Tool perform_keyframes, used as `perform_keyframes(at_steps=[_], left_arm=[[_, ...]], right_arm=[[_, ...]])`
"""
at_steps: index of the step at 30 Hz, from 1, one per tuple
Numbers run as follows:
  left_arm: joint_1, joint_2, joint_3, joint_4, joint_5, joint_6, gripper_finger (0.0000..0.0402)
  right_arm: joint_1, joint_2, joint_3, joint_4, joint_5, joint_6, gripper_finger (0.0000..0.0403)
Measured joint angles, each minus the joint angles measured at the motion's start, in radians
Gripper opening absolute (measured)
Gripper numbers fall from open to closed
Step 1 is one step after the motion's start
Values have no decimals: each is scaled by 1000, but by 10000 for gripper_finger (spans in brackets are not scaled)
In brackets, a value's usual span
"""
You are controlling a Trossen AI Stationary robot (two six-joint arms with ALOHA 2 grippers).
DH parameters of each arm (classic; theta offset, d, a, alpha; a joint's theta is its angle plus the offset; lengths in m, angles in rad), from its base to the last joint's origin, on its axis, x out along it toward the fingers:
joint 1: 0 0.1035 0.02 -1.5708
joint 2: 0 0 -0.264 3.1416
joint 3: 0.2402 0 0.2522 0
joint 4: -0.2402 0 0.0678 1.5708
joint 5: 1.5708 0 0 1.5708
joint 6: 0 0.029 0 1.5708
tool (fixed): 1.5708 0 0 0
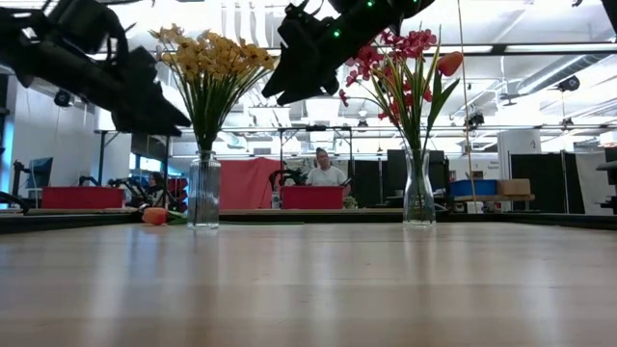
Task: Sort flowers into vase by color
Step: Put the orange tulip into the right transparent flower vase
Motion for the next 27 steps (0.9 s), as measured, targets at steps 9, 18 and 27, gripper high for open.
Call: perform_keyframes(at_steps=[9,18,27], left_arm=[[0,-137,0,2,-61,51,330],[0,-221,-1,-1,-223,122,330],[4,-218,-2,53,-621,100,329]], right_arm=[[0,0,0,0,-1,0,286],[2,0,0,0,-9,-6,286],[26,0,0,-3,-10,-34,286]])
